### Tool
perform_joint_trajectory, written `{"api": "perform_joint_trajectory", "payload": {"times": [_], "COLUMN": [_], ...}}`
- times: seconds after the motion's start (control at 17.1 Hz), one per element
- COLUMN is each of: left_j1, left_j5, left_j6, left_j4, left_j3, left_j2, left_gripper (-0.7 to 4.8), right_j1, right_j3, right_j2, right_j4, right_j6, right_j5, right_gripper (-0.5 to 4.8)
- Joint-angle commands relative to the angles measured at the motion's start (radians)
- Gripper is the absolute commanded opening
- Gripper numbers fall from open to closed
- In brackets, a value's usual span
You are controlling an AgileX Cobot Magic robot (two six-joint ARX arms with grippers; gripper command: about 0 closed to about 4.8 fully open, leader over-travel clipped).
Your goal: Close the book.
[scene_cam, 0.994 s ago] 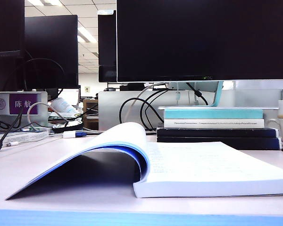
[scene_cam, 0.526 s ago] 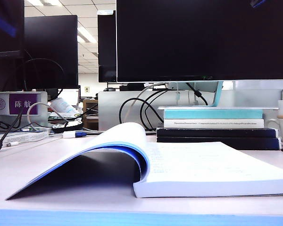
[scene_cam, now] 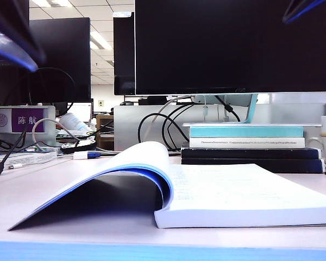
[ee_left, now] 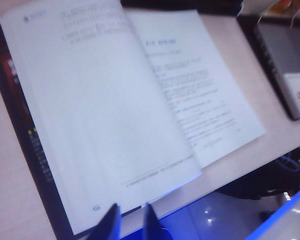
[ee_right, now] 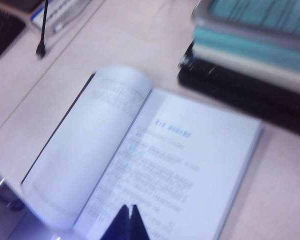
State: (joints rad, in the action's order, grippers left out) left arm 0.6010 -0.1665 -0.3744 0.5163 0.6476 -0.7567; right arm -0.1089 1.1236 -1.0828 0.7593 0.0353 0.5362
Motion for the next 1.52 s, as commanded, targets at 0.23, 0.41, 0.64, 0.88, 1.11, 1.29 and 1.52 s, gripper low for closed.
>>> {"api": "perform_joint_trajectory", "payload": {"times": [0.23, 0.41, 0.64, 0.88, 1.11, 1.29, 1.52], "left_j1": [0.33, 0.539, 0.714, 0.726, 0.733, 0.733, 0.732], "left_j5": [0.37, 0.625, 0.761, 0.769, 0.781, 0.803, 0.872], "left_j6": [-0.233, -0.314, -0.445, -0.454, -0.453, -0.453, -0.524], "left_j4": [-0.199, -0.23, -0.325, -0.549, -0.758, -0.835, -0.919], "left_j3": [-0.156, -0.185, -0.273, -0.286, -0.286, -0.286, -0.286], "left_j2": [0.016, 0.008, -0.087, -0.274, -0.52, -0.582, -0.668], "left_gripper": [0.69, 0.16, -0.05, -0.05, -0.05, -0.05, -0.05], "right_j1": [-0.005, -0.024, -0.089, -0.151, -0.156, -0.156, -0.156], "right_j3": [-0.043, -0.058, -0.065, -0.065, -0.065, -0.065, -0.065], "right_j2": [0.003, 0.003, -0.003, -0.005, -0.005, -0.005, -0.005], "right_j4": [-0.013, -0.028, -0.056, -0.086, -0.071, -0.073, -0.072], "right_j6": [0.003, 0.003, 0.003, 0.003, 0.003, 0.003, 0.003], "right_j5": [0.019, 0.028, 0.027, 0.023, 0.024, 0.024, 0.024], "right_gripper": [-0.02, -0.02, -0.02, -0.02, -0.02, -0.02, -0.02]}}
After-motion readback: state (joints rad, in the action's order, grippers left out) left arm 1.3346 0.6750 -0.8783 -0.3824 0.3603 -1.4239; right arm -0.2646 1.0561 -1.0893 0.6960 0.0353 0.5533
